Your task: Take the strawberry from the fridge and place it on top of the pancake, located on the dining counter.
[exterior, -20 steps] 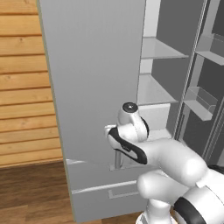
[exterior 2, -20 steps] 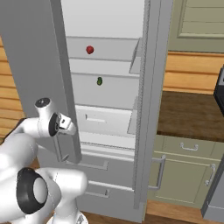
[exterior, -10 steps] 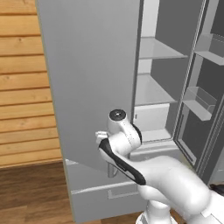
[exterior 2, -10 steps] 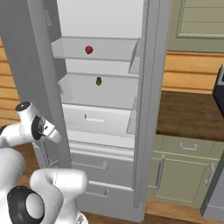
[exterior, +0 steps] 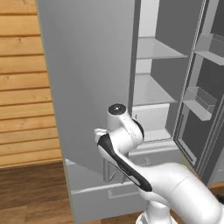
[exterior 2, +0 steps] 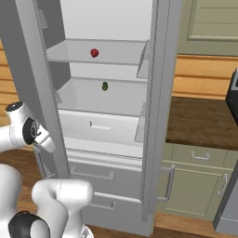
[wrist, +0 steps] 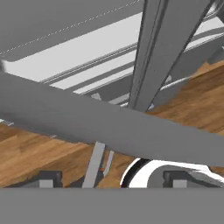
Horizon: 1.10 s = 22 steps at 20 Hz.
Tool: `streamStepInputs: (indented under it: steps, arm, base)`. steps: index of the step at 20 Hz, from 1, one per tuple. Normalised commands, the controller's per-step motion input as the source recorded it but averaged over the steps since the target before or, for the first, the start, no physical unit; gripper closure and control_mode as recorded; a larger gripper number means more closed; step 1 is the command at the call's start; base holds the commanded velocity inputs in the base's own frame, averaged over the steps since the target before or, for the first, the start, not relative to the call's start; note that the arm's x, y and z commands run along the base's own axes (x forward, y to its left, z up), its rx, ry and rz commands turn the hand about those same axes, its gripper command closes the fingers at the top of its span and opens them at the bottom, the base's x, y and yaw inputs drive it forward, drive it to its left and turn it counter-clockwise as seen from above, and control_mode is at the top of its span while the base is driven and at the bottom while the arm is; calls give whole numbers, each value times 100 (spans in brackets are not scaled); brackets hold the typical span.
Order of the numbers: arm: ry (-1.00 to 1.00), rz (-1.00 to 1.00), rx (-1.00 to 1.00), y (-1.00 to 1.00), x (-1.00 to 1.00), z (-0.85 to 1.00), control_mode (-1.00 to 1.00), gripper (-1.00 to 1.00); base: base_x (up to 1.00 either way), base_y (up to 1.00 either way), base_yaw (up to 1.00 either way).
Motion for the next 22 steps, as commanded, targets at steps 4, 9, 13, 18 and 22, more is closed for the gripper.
streamStepInputs:
  steps: [4, 9, 13, 18, 22]
  arm:
    - [-8, 0, 21, -23, -57, 79, -100, -100]
    - [-20, 0, 28, -40, -67, 52, -100, -100]
    - [-7, 0, 35, -97, -66, 18, -100, -100]
    - [-5, -1, 36, -100, -47, 0, -100, -100]
    - [0, 0, 38, -85, -1, 7, -100, -100]
  base:
    - [0, 0, 0]
    - [0, 0, 0]
    - [0, 0, 0]
    - [0, 0, 0]
    - [0, 0, 0]
